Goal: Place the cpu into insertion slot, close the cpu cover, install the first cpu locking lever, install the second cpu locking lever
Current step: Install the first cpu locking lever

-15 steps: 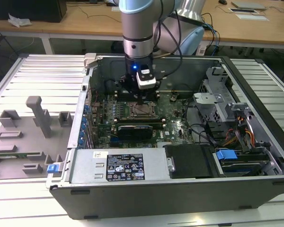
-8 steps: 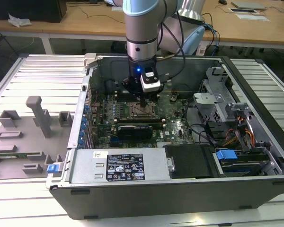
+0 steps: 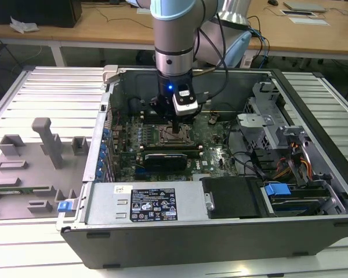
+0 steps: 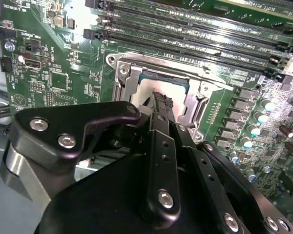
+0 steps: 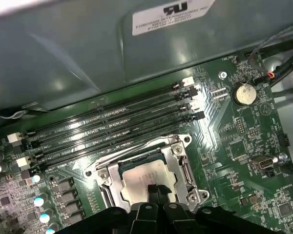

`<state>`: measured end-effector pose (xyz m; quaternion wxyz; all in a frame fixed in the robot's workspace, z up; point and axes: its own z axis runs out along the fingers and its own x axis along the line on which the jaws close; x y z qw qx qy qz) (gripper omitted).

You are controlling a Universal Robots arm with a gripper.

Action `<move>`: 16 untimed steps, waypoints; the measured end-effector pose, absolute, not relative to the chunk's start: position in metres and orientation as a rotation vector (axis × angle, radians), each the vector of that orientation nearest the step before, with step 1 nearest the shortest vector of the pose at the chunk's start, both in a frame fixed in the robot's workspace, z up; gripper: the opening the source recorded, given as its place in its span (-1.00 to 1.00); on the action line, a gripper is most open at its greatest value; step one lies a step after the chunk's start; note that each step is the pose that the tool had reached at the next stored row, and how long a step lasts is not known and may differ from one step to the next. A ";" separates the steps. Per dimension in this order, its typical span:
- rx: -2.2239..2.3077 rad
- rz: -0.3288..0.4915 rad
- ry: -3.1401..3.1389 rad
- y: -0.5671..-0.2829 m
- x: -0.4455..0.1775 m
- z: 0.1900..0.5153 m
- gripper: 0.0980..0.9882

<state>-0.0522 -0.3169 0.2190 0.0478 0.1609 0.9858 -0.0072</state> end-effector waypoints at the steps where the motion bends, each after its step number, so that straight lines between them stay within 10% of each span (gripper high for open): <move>1: 0.491 -0.022 3.006 -0.317 -0.052 0.222 -0.98; 16: 0.491 -0.022 3.006 -0.317 -0.052 0.240 -0.98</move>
